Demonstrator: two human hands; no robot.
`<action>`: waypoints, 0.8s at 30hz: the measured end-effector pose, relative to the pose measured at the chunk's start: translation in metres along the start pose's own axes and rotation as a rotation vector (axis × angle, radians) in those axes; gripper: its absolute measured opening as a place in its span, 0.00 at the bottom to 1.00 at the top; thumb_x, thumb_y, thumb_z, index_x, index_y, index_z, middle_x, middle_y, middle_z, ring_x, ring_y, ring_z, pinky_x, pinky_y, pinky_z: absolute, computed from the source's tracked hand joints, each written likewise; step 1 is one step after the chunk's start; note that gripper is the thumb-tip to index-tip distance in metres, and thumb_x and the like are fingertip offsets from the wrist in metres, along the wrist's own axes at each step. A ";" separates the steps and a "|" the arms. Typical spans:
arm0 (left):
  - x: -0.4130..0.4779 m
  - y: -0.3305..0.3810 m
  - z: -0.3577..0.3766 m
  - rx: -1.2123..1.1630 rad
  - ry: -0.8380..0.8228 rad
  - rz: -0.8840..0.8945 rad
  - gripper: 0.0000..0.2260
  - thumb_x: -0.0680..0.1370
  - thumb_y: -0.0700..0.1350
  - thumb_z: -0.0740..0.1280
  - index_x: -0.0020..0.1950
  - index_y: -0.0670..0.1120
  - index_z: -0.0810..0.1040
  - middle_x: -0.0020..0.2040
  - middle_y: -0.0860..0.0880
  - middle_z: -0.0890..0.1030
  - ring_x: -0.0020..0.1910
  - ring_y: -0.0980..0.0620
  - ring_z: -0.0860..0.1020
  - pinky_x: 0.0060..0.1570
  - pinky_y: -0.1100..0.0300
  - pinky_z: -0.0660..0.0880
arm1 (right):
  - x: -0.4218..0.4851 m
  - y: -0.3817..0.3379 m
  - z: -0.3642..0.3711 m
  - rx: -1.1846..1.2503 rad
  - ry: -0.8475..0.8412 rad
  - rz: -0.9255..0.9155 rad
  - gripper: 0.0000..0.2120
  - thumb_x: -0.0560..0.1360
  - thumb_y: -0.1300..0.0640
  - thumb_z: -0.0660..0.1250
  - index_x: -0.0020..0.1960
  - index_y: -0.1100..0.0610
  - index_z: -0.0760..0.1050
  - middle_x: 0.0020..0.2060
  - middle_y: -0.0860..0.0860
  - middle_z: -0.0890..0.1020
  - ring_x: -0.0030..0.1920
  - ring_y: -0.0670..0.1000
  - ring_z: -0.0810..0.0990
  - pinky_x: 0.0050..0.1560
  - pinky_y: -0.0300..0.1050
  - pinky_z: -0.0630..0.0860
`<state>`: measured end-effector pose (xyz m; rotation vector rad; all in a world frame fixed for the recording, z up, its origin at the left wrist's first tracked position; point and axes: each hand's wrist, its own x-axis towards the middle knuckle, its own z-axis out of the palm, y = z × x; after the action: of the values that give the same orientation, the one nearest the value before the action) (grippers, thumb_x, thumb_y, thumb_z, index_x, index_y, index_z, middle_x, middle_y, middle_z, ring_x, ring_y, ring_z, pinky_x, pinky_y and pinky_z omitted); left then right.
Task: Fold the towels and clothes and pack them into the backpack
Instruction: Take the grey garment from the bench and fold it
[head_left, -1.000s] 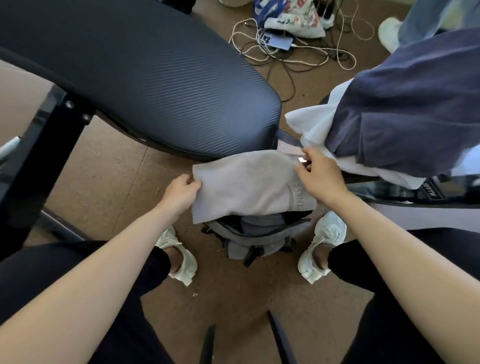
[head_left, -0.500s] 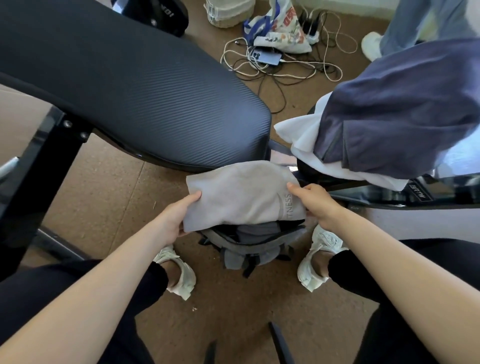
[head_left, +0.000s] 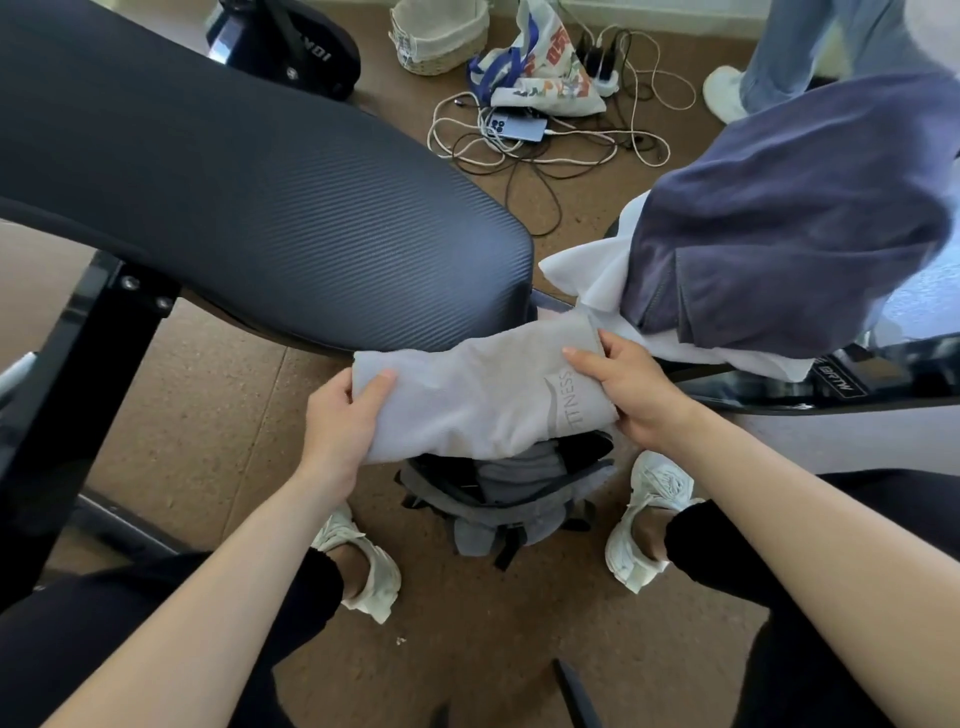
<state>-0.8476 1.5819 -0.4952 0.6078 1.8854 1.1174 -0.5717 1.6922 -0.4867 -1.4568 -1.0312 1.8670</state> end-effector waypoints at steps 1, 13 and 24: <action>-0.007 0.006 0.002 0.023 0.005 0.105 0.06 0.80 0.49 0.71 0.48 0.47 0.83 0.46 0.50 0.87 0.44 0.53 0.83 0.45 0.51 0.80 | -0.004 -0.004 0.005 -0.016 -0.006 -0.043 0.11 0.81 0.62 0.67 0.63 0.60 0.79 0.57 0.58 0.85 0.56 0.55 0.85 0.56 0.49 0.83; -0.051 0.032 0.034 0.352 -0.024 0.685 0.08 0.83 0.50 0.66 0.44 0.59 0.72 0.32 0.57 0.75 0.31 0.57 0.75 0.32 0.65 0.68 | -0.057 -0.015 0.057 -0.332 -0.085 -0.368 0.09 0.83 0.59 0.65 0.63 0.57 0.77 0.51 0.51 0.85 0.50 0.46 0.82 0.54 0.48 0.80; -0.055 0.034 0.052 0.213 -0.303 0.684 0.20 0.85 0.49 0.53 0.69 0.46 0.78 0.54 0.50 0.85 0.51 0.51 0.84 0.50 0.46 0.80 | -0.058 -0.024 0.066 -0.183 -0.186 -0.289 0.17 0.82 0.52 0.65 0.68 0.54 0.71 0.58 0.48 0.83 0.59 0.43 0.82 0.57 0.38 0.78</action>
<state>-0.7743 1.5821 -0.4553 1.5322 1.5708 1.1495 -0.6207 1.6438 -0.4274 -1.1707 -1.4519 1.7571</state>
